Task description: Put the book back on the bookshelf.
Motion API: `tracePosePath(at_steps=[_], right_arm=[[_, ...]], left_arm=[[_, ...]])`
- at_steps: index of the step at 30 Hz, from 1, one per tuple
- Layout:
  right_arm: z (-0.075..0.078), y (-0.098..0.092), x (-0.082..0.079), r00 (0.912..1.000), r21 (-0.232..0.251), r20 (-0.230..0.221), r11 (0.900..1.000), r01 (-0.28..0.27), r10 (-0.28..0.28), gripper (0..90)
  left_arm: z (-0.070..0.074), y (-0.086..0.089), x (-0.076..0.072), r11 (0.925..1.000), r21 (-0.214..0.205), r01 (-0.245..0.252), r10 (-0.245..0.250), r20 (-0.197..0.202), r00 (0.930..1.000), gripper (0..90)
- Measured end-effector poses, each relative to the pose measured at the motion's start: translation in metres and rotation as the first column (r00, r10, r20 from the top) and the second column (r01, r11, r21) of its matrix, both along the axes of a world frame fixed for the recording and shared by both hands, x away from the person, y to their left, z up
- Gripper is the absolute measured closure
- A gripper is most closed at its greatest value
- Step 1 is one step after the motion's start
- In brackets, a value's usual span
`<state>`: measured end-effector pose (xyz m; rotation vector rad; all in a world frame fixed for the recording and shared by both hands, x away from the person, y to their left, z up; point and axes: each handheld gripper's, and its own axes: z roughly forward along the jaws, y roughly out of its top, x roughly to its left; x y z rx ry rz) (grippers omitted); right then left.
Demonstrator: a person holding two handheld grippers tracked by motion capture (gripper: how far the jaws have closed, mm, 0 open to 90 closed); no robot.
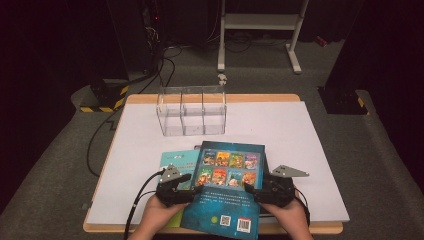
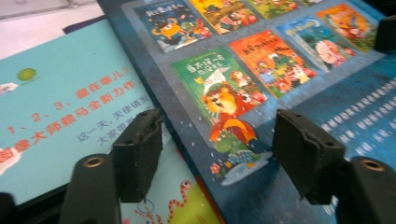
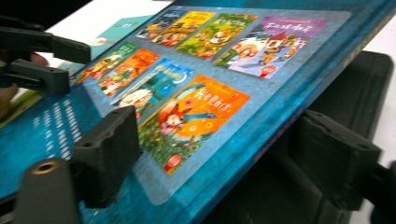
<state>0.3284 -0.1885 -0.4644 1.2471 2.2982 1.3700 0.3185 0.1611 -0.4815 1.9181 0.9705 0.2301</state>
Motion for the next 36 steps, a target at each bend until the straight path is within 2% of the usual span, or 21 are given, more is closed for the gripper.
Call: tracePosePath(at_steps=[1,5,8,12,13,16,17,19,22,25,27,29,33,36], right_arm=[[0.000,-0.001,-0.001,0.9999,0.011,-0.006,0.9999,-0.010,0.010,21.7],[0.001,-0.001,0.000,0.9998,0.008,-0.009,0.9998,-0.017,0.017,23.4],[0.004,0.001,0.004,0.9999,-0.005,-0.009,1.0000,-0.006,0.006,24.4],[0.007,0.004,0.016,0.9998,-0.028,-0.006,0.9994,0.019,-0.019,25.2],[0.009,0.005,0.028,0.9992,-0.042,-0.010,0.9984,0.038,-0.039,25.4],[0.010,0.007,0.036,0.9991,-0.049,-0.021,0.9981,0.037,-0.038,25.3],[0.009,0.007,0.042,0.9986,-0.033,-0.047,0.9992,0.023,-0.024,23.5],[0.008,0.007,0.043,0.9986,-0.029,-0.047,0.9993,0.025,-0.026,22.3],[0.002,0.006,0.035,0.9986,0.006,-0.040,0.9994,0.034,-0.033,20.5],[0.003,0.008,0.032,0.9990,0.000,-0.036,0.9996,0.028,-0.028,20.4],[0.002,0.010,0.029,0.9994,-0.004,-0.020,0.9996,0.028,-0.028,19.7],[0.002,0.010,0.029,0.9995,-0.005,-0.014,0.9996,0.029,-0.029,19.8],[0.002,0.013,0.028,0.9985,-0.003,-0.033,0.9991,0.043,-0.043,21.4],[0.002,0.014,0.028,0.9979,0.000,-0.046,0.9990,0.045,-0.045,23.9]], left_arm=[[0.000,0.000,0.000,0.9999,-0.006,0.009,-0.009,-0.010,0.9999,35.1],[-0.001,-0.003,-0.002,1.0000,-0.005,0.009,-0.009,-0.003,1.0000,33.9],[-0.003,-0.003,0.002,0.9997,-0.019,-0.015,0.015,-0.008,0.9999,34.7],[-0.003,-0.004,0.011,0.9987,-0.026,-0.043,0.043,0.004,0.9990,36.7],[-0.002,-0.004,0.019,0.9984,-0.025,-0.050,0.050,-0.004,0.9988,38.2],[-0.001,-0.002,0.028,0.9986,-0.019,-0.050,0.050,-0.016,0.9986,41.0],[-0.001,-0.001,0.030,0.9986,-0.027,-0.044,0.044,-0.028,0.9986,40.5],[-0.002,0.001,0.030,0.9984,-0.039,-0.041,0.040,-0.033,0.9987,40.5],[-0.002,0.004,0.027,0.9988,-0.040,-0.029,0.027,-0.032,0.9991,40.7],[-0.003,0.007,0.027,0.9979,-0.061,-0.022,0.019,-0.051,0.9985,41.7],[-0.004,0.007,0.026,0.9973,-0.071,-0.018,0.015,-0.047,0.9988,41.5],[-0.005,0.007,0.024,0.9978,-0.066,-0.007,0.004,-0.038,0.9993,39.8],[-0.004,0.001,0.019,0.9992,-0.039,0.007,-0.008,-0.020,0.9998,29.1],[-0.004,-0.001,0.019,0.9994,-0.035,0.001,-0.002,-0.017,0.9998,27.9]])
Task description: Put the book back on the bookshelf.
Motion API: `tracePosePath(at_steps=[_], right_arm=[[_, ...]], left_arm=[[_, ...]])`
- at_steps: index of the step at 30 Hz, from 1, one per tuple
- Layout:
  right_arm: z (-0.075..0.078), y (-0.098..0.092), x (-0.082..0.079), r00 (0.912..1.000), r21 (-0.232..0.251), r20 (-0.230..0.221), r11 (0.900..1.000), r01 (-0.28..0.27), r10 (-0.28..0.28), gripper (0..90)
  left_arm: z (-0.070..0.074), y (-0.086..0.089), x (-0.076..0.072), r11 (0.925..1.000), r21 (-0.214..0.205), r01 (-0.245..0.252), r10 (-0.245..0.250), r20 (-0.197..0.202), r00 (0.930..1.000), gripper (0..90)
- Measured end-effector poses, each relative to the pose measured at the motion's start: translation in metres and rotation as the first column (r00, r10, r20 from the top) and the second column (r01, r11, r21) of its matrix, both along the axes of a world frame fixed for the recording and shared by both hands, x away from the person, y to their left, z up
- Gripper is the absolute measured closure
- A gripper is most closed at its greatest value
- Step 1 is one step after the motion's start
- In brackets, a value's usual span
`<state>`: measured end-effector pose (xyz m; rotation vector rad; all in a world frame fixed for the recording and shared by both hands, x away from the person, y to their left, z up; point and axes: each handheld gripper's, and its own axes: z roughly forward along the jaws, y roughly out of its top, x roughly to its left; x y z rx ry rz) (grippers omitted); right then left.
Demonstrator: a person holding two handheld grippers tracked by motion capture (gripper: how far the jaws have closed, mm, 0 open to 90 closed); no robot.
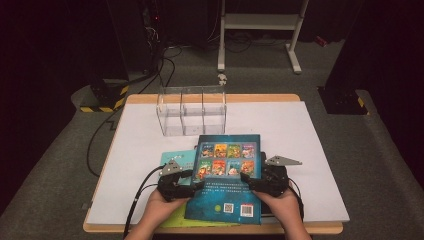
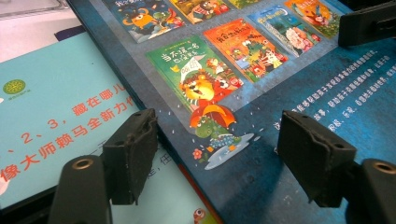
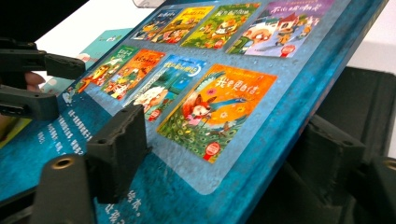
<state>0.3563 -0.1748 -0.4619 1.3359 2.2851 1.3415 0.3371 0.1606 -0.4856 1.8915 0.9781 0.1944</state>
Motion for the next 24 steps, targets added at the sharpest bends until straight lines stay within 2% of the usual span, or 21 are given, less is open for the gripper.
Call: tracePosePath(at_steps=[2,3,4,5,7,8,10,11,12,14,15,16,17,18,19,21,22,23,24], right_arm=[[0.001,-0.001,0.000,0.9999,0.005,-0.013,1.0000,-0.003,0.004,26.3],[0.001,-0.001,0.000,1.0000,0.005,-0.009,1.0000,-0.003,0.003,28.3],[0.003,-0.003,-0.002,0.9999,0.007,-0.004,0.9999,-0.011,0.012,33.9],[0.003,-0.003,-0.002,0.9999,0.007,-0.004,0.9999,-0.011,0.012,33.9],[0.004,-0.004,-0.005,0.9997,0.001,0.012,0.9998,-0.021,0.021,37.0],[0.006,-0.005,-0.008,0.9991,-0.005,0.038,0.9999,-0.016,0.016,39.4],[0.007,-0.005,-0.009,0.9987,-0.010,0.049,0.9998,-0.014,0.015,39.6],[0.009,-0.004,-0.012,0.9964,-0.021,0.083,0.9997,-0.014,0.015,39.8],[0.009,-0.004,-0.012,0.9964,-0.021,0.083,0.9997,-0.014,0.015,39.8],[0.013,-0.004,-0.016,0.9930,-0.026,0.116,0.9995,-0.019,0.022,40.1],[0.017,-0.003,-0.021,0.9869,-0.031,0.159,0.9992,-0.024,0.028,40.2],[0.019,-0.002,-0.022,0.9845,-0.034,0.173,0.9991,-0.024,0.030,40.2],[0.019,-0.002,-0.022,0.9845,-0.034,0.173,0.9991,-0.024,0.030,40.2],[0.021,-0.002,-0.024,0.9813,-0.036,0.190,0.9990,-0.025,0.031,40.3],[0.024,-0.001,-0.028,0.9737,-0.038,0.225,0.9988,-0.029,0.037,40.4],[0.026,0.000,-0.030,0.9685,-0.042,0.246,0.9986,-0.031,0.040,40.5],[0.026,0.000,-0.030,0.9685,-0.042,0.246,0.9986,-0.031,0.040,40.5],[0.027,0.000,-0.031,0.9658,-0.042,0.255,0.9985,-0.034,0.044,40.5],[0.029,0.002,-0.034,0.9587,-0.041,0.280,0.9983,-0.042,0.052,40.6]], left_arm=[[0.000,-0.001,0.000,1.0000,0.003,-0.003,0.003,0.001,1.0000,27.9],[0.000,-0.001,0.000,1.0000,0.006,-0.005,0.005,0.002,1.0000,27.9],[0.000,-0.001,-0.001,0.9999,0.011,-0.009,0.008,0.004,1.0000,26.0],[0.000,-0.002,-0.001,0.9998,0.014,-0.012,0.012,0.005,0.9999,26.0],[0.000,-0.001,0.000,0.9998,0.014,-0.014,0.014,0.005,0.9999,24.9],[0.000,-0.001,0.000,0.9998,0.009,-0.015,0.015,0.001,0.9999,24.7],[0.000,-0.001,0.000,0.9998,0.007,-0.017,0.017,-0.001,0.9999,23.1],[-0.001,0.000,0.001,0.9997,0.004,-0.023,0.023,-0.007,0.9997,19.9],[-0.001,0.000,0.001,0.9995,-0.001,-0.031,0.031,-0.014,0.9994,19.9],[-0.001,0.002,0.004,0.9989,-0.033,-0.034,0.033,-0.033,0.9989,16.9],[-0.001,0.003,0.005,0.9982,-0.050,-0.033,0.031,-0.044,0.9986,15.4],[-0.001,0.006,0.007,0.9969,-0.073,-0.029,0.024,-0.066,0.9975,14.9],[-0.001,0.006,0.007,0.9969,-0.073,-0.029,0.024,-0.066,0.9975,14.6],[-0.001,0.006,0.008,0.9954,-0.091,-0.029,0.022,-0.082,0.9964,14.6],[-0.001,0.007,0.010,0.9928,-0.116,-0.030,0.019,-0.101,0.9947,14.1],[-0.001,0.008,0.013,0.9882,-0.149,-0.035,0.017,-0.124,0.9921,14.9],[-0.001,0.008,0.013,0.9882,-0.149,-0.035,0.017,-0.124,0.9921,15.3],[-0.001,0.007,0.015,0.9834,-0.177,-0.041,0.016,-0.141,0.9899,15.3],[-0.002,0.007,0.017,0.9771,-0.208,-0.042,0.009,-0.157,0.9876,14.7]])
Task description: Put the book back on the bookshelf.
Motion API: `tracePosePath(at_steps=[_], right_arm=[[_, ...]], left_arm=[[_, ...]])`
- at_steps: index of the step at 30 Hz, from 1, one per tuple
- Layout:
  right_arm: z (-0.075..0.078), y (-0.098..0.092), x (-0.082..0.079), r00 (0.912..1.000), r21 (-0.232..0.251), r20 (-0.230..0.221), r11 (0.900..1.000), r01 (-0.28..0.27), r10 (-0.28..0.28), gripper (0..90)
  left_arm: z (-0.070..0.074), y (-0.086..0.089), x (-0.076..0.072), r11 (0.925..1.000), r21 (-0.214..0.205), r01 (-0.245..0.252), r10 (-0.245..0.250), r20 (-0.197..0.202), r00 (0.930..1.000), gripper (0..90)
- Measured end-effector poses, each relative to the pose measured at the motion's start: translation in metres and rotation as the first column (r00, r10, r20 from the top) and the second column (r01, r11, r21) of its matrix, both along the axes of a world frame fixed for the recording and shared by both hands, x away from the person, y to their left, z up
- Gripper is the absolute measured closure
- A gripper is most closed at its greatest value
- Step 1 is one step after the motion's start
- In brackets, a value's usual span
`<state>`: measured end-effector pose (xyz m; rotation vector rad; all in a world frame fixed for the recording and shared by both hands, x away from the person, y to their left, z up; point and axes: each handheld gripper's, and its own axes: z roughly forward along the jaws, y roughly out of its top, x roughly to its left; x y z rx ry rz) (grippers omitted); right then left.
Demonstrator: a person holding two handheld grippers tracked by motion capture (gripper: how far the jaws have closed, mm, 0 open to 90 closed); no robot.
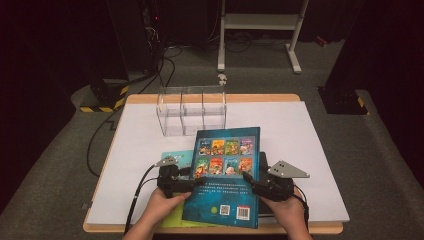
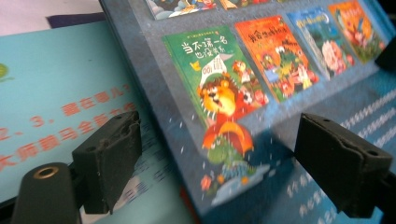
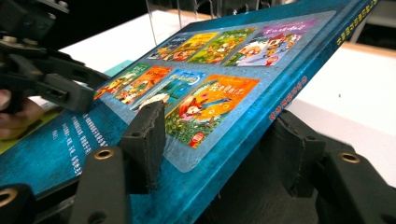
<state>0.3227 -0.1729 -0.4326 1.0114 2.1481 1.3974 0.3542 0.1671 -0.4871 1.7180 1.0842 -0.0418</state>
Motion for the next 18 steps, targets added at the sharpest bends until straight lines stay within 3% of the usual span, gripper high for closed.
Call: tracePosePath(at_steps=[4,8,11,12,13,14,15,17,18], right_arm=[[0.003,0.002,-0.002,0.9998,0.000,0.019,1.0000,-0.009,0.009,40.6],[0.006,0.003,-0.002,0.9997,0.013,0.019,0.9998,-0.013,0.013,40.6],[0.011,0.005,0.001,0.9992,0.015,0.033,0.9996,-0.022,0.022,40.9],[0.011,0.005,0.001,0.9992,0.015,0.033,0.9996,-0.022,0.022,40.9],[0.018,0.009,0.004,0.9985,0.005,0.051,0.9998,-0.020,0.020,42.1],[0.018,0.009,0.004,0.9985,0.005,0.051,0.9998,-0.020,0.020,42.1],[0.020,0.011,0.005,0.9980,0.007,0.061,0.9998,-0.019,0.018,43.6],[0.029,0.014,0.008,0.9966,0.022,0.082,0.9998,-0.004,0.002,46.7],[0.029,0.014,0.008,0.9966,0.022,0.082,0.9998,-0.004,0.002,46.7]], left_arm=[[0.002,-0.001,0.002,0.9993,-0.015,0.034,-0.034,-0.017,0.9993,14.9],[0.007,0.003,0.000,0.9995,0.000,0.032,-0.032,0.010,0.9994,19.6],[0.016,0.008,-0.004,1.0000,0.009,-0.004,0.003,0.072,0.9974,22.9],[0.016,0.008,-0.004,1.0000,0.009,-0.004,0.003,0.072,0.9974,23.1],[0.022,0.010,-0.006,0.9995,0.016,-0.028,0.026,0.108,0.9938,23.6],[0.022,0.010,-0.006,0.9995,0.016,-0.028,0.026,0.108,0.9938,24.5],[0.026,0.012,-0.007,0.9989,0.012,-0.046,0.044,0.132,0.9903,24.5],[0.035,0.018,-0.010,0.9963,-0.001,-0.086,0.085,0.197,0.9768,32.1],[0.035,0.018,-0.010,0.9963,-0.001,-0.086,0.085,0.197,0.9768,35.1]])
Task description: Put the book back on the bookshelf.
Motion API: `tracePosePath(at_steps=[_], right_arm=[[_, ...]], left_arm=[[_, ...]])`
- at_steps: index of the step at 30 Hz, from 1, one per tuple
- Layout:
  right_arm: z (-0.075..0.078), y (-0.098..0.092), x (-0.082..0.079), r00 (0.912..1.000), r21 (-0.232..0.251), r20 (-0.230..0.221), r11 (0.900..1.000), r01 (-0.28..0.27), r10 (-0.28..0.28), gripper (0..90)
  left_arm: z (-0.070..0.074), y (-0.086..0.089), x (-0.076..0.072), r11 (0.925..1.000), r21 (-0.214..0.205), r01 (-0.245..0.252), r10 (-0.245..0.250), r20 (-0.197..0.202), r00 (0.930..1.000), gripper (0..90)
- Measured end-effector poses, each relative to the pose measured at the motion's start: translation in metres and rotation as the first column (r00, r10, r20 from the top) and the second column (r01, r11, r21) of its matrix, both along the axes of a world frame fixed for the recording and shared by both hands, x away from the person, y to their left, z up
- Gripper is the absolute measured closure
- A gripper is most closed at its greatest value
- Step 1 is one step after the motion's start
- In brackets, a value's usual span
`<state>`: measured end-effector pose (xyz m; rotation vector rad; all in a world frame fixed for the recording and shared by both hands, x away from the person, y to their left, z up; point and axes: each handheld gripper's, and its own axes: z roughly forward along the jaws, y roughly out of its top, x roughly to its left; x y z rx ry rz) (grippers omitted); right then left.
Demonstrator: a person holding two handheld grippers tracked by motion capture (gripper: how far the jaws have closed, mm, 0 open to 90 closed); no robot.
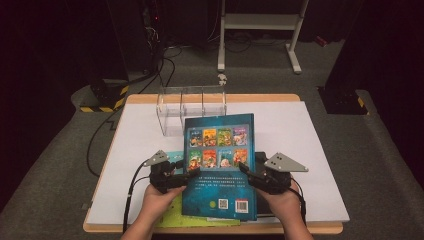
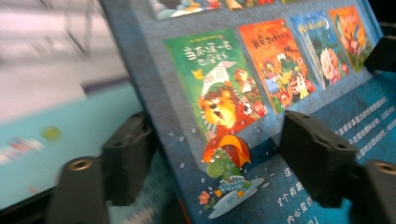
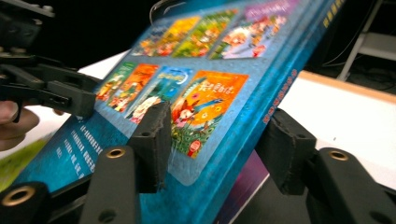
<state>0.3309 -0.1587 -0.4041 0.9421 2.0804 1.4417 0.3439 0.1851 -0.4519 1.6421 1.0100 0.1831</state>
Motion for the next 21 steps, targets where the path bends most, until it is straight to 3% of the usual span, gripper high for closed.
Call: tracePosePath(at_steps=[4,11,13,14,16,17,21], right_arm=[[0.012,0.006,0.003,0.9991,0.005,0.041,0.9999,0.015,-0.015,50.4],[0.026,0.014,0.000,0.9944,0.020,0.102,0.9995,0.025,-0.027,55.1],[0.034,0.017,0.000,0.9893,0.019,0.142,0.9993,0.031,-0.033,56.9],[0.034,0.017,0.000,0.9893,0.019,0.142,0.9993,0.031,-0.033,56.9],[0.041,0.020,0.001,0.9855,0.019,0.164,0.9991,0.039,-0.042,58.5],[0.041,0.020,0.001,0.9855,0.019,0.164,0.9991,0.039,-0.042,58.5],[0.050,0.024,0.003,0.9773,0.010,0.204,0.9983,0.057,-0.058,60.4]], left_arm=[[0.013,0.010,-0.001,0.9991,-0.023,-0.036,0.037,0.059,0.9976,45.3],[0.032,0.015,-0.002,0.9965,-0.015,-0.083,0.084,0.126,0.9884,48.7],[0.039,0.017,-0.002,0.9951,-0.016,-0.098,0.099,0.171,0.9802,50.2],[0.039,0.017,-0.002,0.9951,-0.016,-0.098,0.099,0.171,0.9802,50.6],[0.047,0.017,-0.002,0.9927,-0.011,-0.120,0.120,0.215,0.9692,51.8],[0.047,0.017,-0.002,0.9927,-0.011,-0.120,0.120,0.215,0.9692,52.5],[0.053,0.017,-0.002,0.9899,0.024,-0.140,0.126,0.305,0.9438,52.7]])
